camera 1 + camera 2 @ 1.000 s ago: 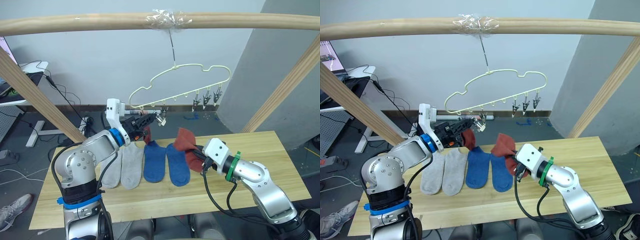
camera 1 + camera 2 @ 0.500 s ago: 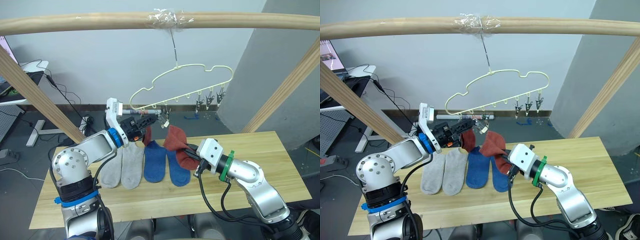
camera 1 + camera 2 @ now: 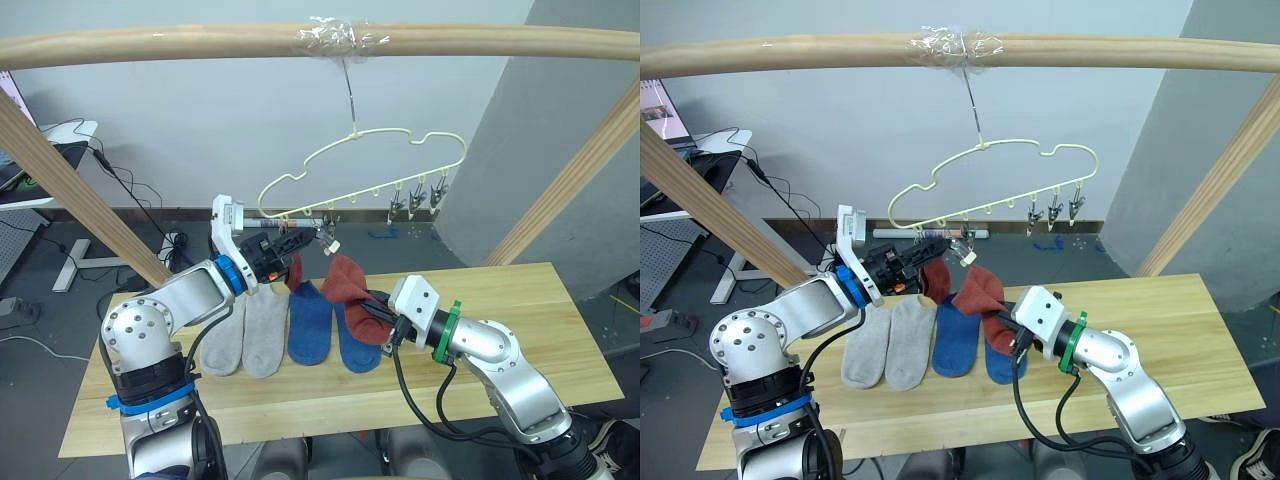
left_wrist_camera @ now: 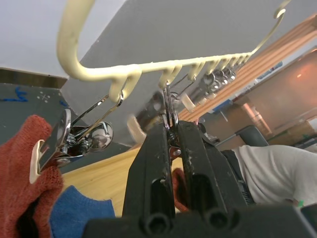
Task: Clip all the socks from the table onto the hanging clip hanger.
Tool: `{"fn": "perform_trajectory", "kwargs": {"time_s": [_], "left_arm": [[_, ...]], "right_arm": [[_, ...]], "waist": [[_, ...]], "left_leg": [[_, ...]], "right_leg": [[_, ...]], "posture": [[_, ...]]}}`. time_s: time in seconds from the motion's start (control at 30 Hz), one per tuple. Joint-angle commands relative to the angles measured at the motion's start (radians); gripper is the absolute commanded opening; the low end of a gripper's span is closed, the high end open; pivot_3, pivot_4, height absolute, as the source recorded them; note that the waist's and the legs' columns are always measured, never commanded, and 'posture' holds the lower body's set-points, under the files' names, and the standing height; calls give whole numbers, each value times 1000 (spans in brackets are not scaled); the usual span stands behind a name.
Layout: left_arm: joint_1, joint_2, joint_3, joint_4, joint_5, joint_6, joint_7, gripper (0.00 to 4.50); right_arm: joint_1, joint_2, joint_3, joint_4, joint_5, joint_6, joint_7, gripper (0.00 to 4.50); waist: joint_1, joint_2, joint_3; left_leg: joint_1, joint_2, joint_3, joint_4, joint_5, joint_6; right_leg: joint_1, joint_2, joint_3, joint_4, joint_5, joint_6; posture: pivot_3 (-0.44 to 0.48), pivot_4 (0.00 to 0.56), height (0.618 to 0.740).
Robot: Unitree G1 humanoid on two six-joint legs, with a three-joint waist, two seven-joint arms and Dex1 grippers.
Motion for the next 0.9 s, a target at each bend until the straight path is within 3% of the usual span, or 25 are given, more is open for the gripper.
{"fn": "perform_trajectory", "kwargs": {"time_s": [0.03,0.8,0.9], "left_arm": [[2,20,-22,-3,-31,-15,-6,0],[40,97,-108,-38,-77,-88,-62,0],[47,101,-108,-37,-93,-106,-65,842]], "right_arm": [[-18,9,-2,-21,12,-19,2,26],[-104,36,21,28,-18,-27,-10,26],[-105,35,20,27,-19,-24,-9,0]], "waist": [[0,0,0],[1,0,0],[1,0,0]], "left_leg": [[0,0,0,0,0,0],[-1,0,0,-1,0,0],[-1,0,0,-1,0,0]], "right_leg": [[0,0,0,0,0,0],[-1,0,0,-1,0,0],[-1,0,0,-1,0,0]], "posture": [[-71,200,740],[-68,196,740],[-70,197,740]]}}
